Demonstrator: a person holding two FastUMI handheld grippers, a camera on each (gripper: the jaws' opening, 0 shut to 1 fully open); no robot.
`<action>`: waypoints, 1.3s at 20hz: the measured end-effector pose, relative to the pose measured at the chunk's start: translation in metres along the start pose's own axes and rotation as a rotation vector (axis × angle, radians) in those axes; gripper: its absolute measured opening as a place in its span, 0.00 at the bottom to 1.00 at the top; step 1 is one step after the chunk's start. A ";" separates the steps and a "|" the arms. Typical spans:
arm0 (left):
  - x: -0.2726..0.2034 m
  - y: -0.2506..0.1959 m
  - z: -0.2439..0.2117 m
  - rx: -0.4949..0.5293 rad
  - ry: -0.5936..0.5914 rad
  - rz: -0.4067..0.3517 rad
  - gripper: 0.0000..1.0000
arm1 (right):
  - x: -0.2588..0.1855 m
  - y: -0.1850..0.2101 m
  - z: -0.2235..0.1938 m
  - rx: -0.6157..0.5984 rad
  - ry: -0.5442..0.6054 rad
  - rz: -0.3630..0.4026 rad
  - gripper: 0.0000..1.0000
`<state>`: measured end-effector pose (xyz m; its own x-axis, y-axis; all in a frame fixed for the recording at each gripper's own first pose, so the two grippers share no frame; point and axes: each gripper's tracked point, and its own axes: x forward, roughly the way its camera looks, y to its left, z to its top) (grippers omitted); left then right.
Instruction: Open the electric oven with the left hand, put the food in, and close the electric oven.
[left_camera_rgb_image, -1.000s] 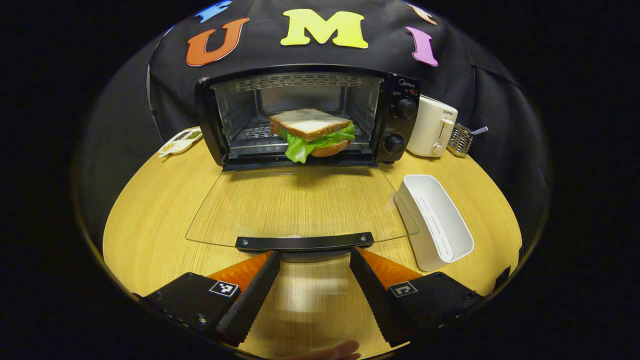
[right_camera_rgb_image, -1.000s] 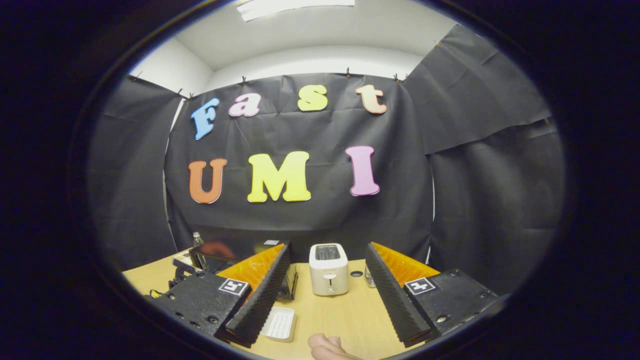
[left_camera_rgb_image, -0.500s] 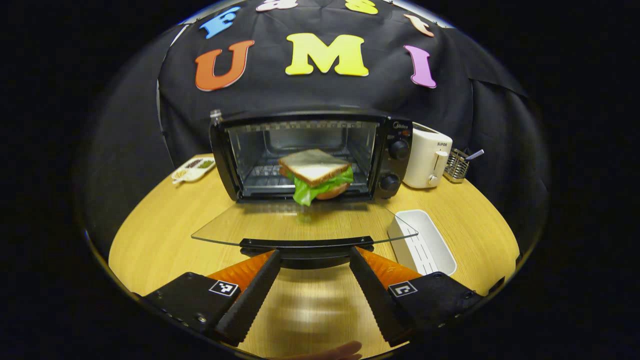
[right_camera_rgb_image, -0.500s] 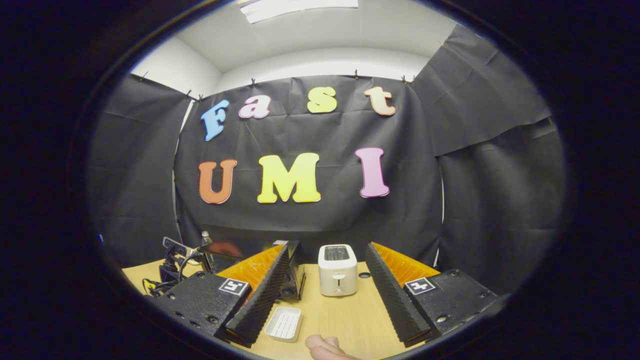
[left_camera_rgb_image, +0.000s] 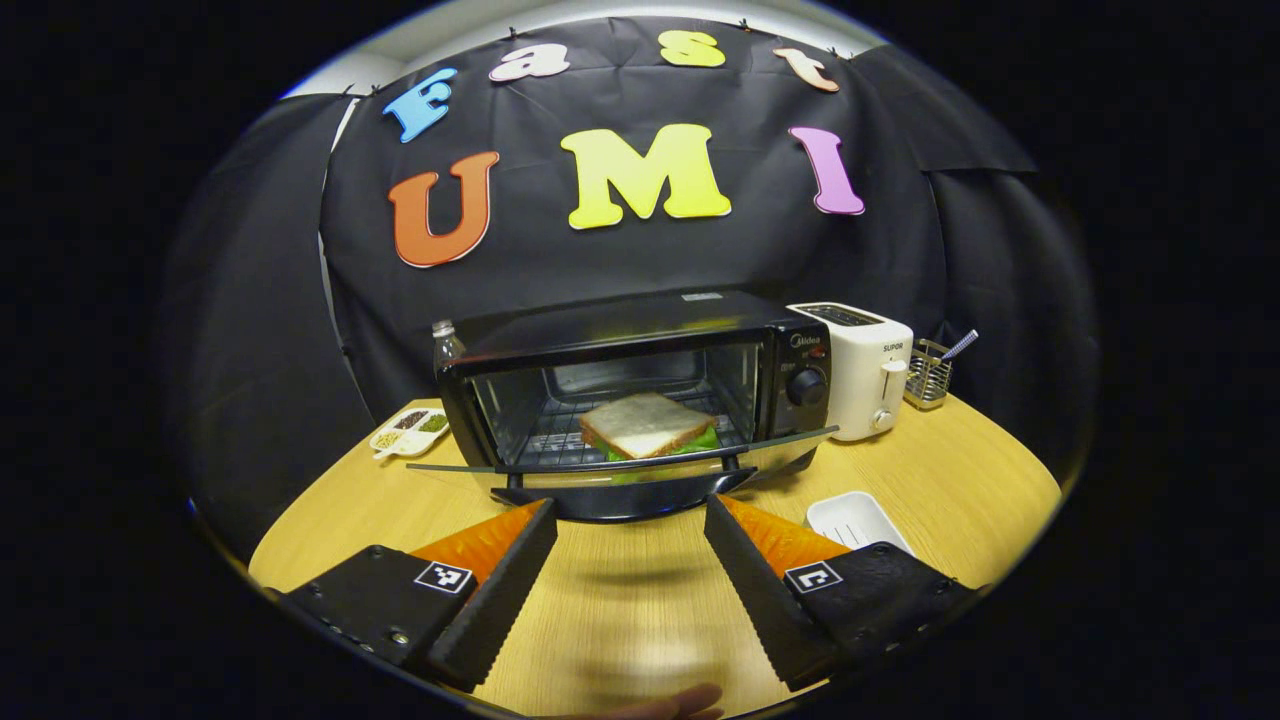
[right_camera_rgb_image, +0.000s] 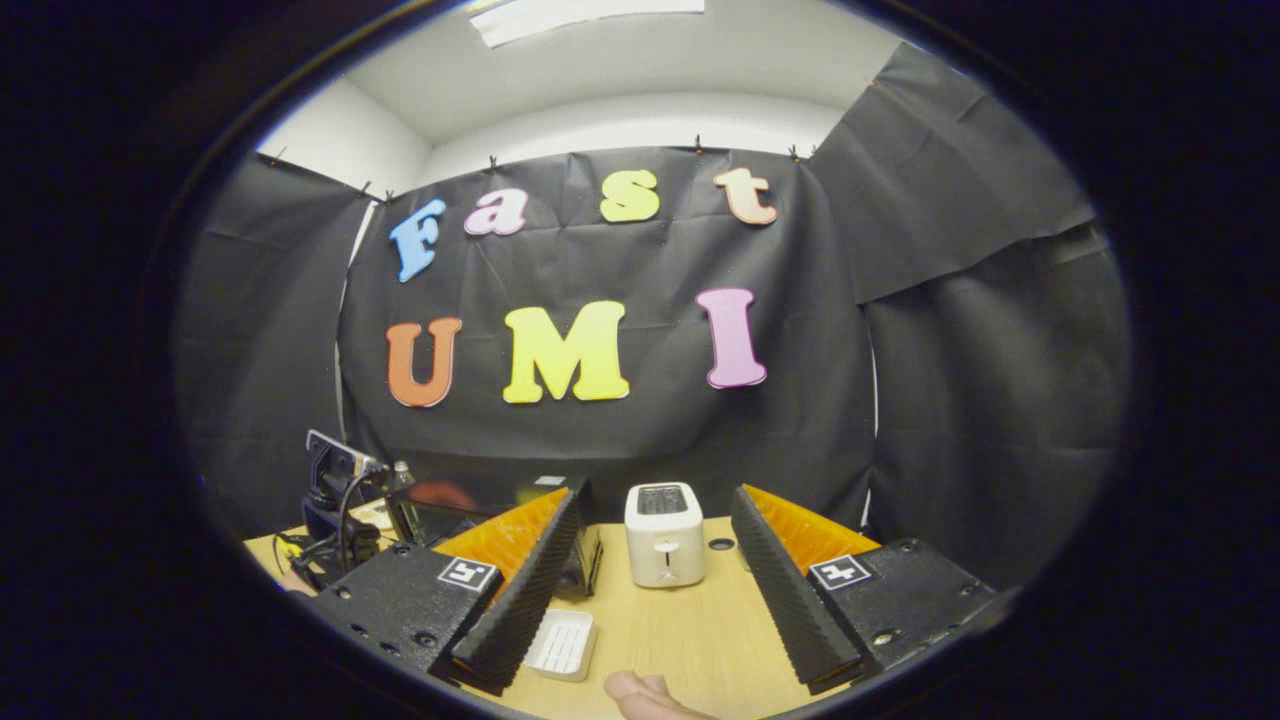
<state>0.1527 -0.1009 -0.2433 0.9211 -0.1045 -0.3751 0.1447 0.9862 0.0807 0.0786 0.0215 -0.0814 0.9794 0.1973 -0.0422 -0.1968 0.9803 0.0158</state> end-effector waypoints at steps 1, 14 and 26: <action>0.003 0.001 0.004 -0.002 -0.008 0.001 0.98 | 0.000 -0.001 -0.001 0.001 0.002 -0.002 0.98; 0.040 0.011 0.065 -0.087 -0.103 0.004 0.97 | -0.015 -0.003 0.007 -0.013 -0.014 -0.031 0.98; -0.085 0.018 0.125 -0.097 -0.266 -0.034 0.97 | -0.045 -0.008 0.027 -0.053 -0.058 -0.077 0.98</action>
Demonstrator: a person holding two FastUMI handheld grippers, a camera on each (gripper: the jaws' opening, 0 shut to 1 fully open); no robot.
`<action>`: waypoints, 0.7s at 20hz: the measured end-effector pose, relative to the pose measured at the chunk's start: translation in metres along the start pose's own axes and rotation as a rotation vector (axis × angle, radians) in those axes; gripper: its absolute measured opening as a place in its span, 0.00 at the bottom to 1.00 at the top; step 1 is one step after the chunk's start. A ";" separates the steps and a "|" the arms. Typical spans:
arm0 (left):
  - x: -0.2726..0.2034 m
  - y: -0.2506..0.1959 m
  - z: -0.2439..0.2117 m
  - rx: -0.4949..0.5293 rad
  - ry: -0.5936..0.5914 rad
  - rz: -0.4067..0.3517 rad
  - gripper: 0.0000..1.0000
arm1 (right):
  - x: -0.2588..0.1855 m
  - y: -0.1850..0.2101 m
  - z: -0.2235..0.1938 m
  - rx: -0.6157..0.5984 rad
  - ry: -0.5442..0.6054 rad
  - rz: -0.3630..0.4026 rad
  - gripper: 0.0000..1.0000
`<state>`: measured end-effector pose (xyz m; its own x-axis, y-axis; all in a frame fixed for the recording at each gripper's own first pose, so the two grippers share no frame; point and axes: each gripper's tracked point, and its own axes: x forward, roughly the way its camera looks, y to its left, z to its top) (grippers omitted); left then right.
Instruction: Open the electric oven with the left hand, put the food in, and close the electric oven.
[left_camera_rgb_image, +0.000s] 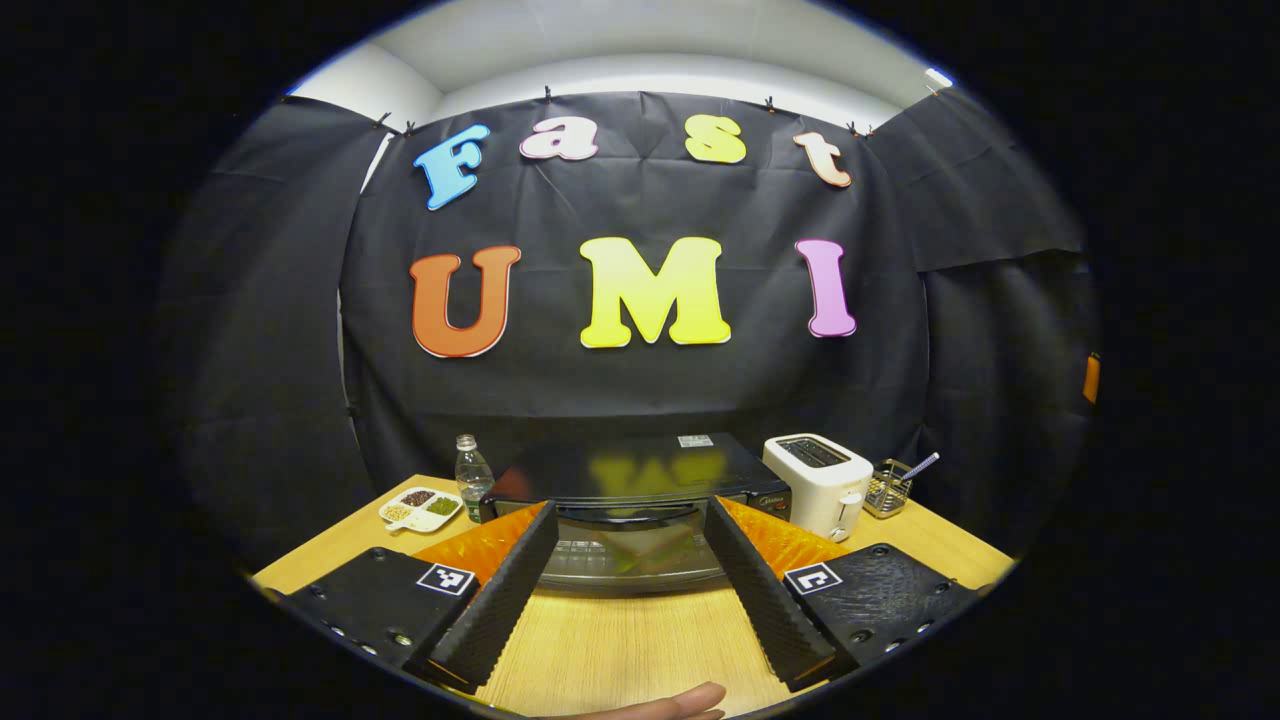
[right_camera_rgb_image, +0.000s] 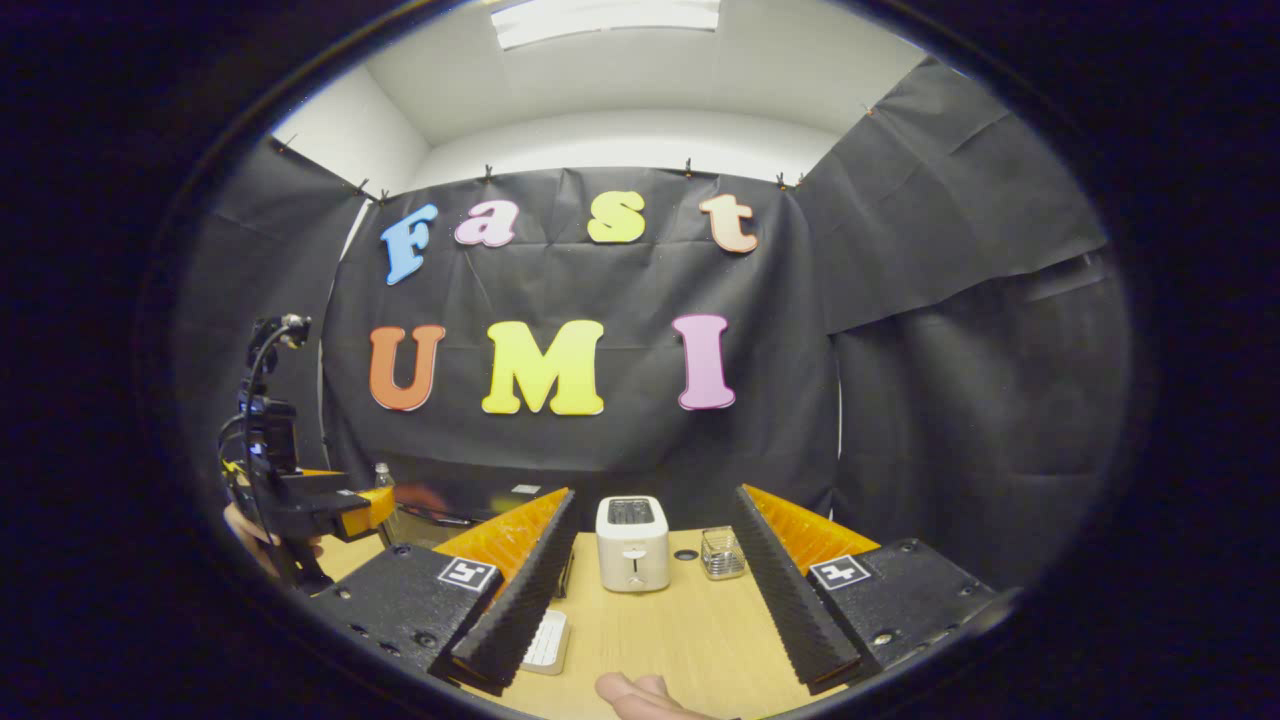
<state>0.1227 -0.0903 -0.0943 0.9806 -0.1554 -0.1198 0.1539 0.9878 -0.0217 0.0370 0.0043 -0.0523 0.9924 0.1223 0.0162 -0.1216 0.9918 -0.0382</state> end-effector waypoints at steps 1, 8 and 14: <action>-0.012 -0.002 0.004 -0.014 0.002 -0.014 0.96 | -0.003 0.000 0.002 -0.002 -0.005 0.000 0.98; -0.100 0.012 0.042 -0.003 -0.084 -0.012 0.97 | -0.014 0.007 0.000 -0.003 0.002 0.008 0.98; -0.137 0.021 0.043 0.005 -0.141 0.006 0.96 | -0.022 0.014 -0.010 0.008 0.004 0.035 0.98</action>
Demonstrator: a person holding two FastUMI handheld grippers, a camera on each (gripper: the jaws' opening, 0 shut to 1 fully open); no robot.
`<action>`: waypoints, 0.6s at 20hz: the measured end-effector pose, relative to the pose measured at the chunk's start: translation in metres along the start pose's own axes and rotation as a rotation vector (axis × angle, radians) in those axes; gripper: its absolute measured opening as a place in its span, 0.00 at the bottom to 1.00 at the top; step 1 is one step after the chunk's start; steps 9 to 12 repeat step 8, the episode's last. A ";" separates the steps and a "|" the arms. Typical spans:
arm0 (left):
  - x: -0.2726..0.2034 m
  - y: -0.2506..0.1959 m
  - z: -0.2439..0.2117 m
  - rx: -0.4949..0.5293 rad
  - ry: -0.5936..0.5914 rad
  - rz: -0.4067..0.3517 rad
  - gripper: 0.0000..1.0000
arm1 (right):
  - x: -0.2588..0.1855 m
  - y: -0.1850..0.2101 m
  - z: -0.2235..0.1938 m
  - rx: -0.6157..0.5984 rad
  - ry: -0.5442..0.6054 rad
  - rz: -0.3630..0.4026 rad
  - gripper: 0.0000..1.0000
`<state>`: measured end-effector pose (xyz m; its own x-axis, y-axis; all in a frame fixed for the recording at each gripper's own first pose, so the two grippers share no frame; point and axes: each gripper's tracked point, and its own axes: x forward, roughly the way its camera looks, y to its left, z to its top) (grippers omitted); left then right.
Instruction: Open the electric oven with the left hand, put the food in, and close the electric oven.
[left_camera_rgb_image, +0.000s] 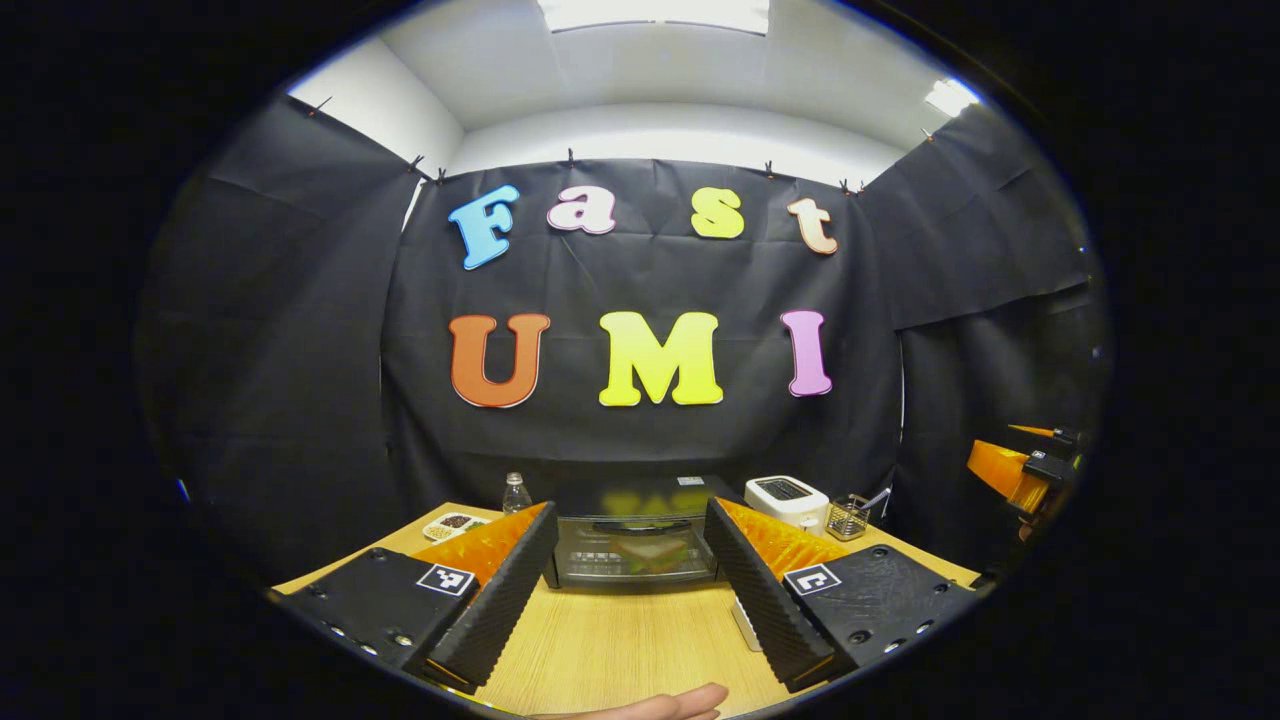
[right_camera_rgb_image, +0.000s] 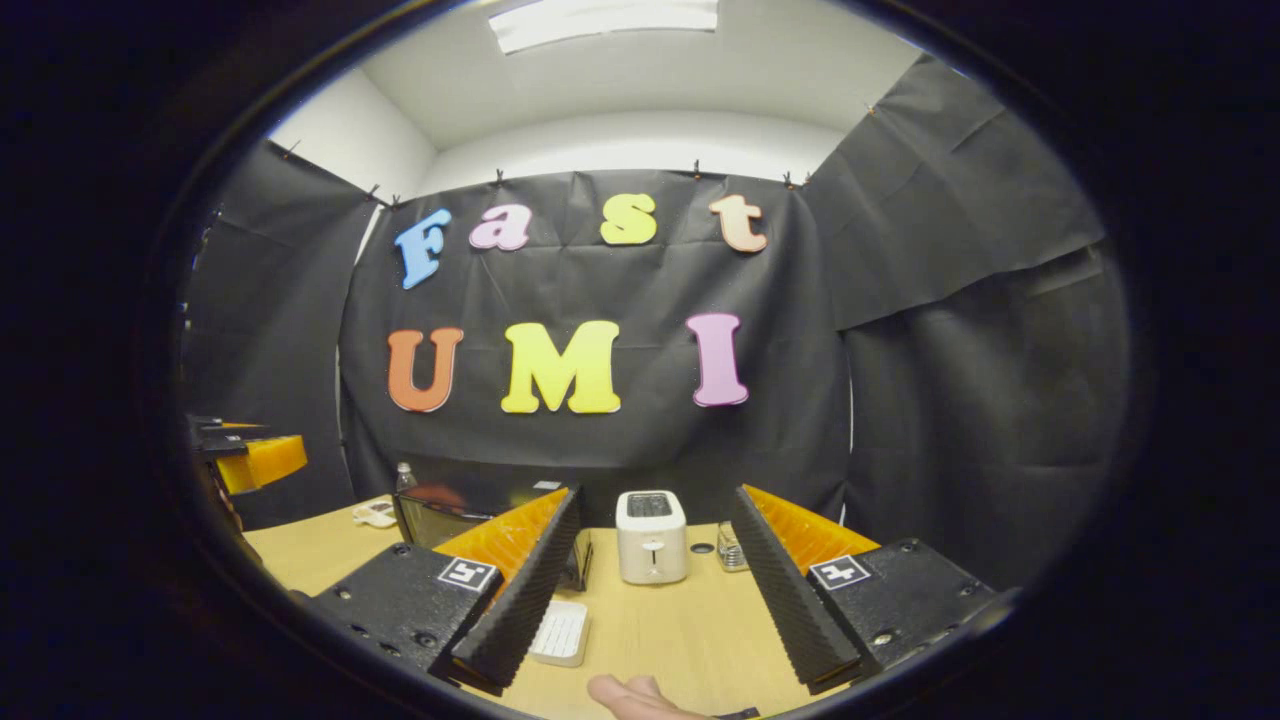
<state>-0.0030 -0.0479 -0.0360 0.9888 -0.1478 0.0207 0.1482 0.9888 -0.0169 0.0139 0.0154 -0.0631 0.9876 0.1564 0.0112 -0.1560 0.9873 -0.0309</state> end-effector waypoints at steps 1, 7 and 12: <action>-0.002 -0.002 -0.007 0.015 0.009 -0.005 0.96 | 0.000 0.001 -0.002 -0.004 -0.002 0.002 0.98; -0.004 -0.006 -0.021 0.066 0.018 0.011 0.96 | 0.008 0.011 -0.014 -0.022 0.032 0.029 0.98; -0.003 -0.007 -0.020 0.062 0.012 0.009 0.97 | 0.008 0.010 -0.012 -0.024 0.029 0.030 0.99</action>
